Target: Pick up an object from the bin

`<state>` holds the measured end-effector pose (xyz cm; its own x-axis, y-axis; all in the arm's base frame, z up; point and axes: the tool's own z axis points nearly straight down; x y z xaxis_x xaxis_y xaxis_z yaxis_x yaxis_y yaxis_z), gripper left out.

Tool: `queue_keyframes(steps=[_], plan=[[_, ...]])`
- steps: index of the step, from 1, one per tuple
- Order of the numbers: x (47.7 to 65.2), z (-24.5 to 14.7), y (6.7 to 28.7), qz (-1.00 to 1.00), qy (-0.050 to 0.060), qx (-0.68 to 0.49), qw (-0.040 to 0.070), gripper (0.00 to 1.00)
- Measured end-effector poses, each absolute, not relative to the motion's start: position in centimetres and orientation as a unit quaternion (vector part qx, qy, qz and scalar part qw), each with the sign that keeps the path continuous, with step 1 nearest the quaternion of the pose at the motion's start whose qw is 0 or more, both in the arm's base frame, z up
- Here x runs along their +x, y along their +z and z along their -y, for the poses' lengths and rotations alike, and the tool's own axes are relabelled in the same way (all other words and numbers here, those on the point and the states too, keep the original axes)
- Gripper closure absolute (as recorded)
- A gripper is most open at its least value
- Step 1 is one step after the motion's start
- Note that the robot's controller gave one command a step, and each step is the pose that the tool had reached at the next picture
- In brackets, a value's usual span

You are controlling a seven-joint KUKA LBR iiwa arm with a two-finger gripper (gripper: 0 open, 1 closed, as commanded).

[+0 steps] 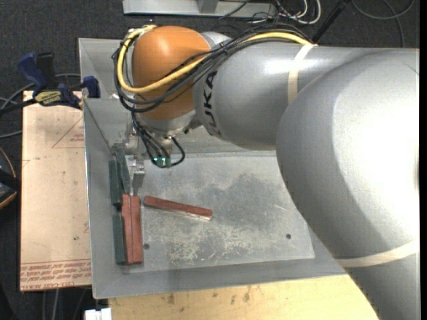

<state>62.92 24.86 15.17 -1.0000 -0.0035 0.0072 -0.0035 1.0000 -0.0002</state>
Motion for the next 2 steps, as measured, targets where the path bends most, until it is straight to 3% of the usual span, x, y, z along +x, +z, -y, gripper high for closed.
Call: queue_keyframes(steps=[1,2], plan=[[63.2,-24.8,15.7,1.0,-0.001,0.0,-0.001,0.0],[61.6,-20.6,7.9,1.0,-0.001,-0.03,-0.002,0.0]])
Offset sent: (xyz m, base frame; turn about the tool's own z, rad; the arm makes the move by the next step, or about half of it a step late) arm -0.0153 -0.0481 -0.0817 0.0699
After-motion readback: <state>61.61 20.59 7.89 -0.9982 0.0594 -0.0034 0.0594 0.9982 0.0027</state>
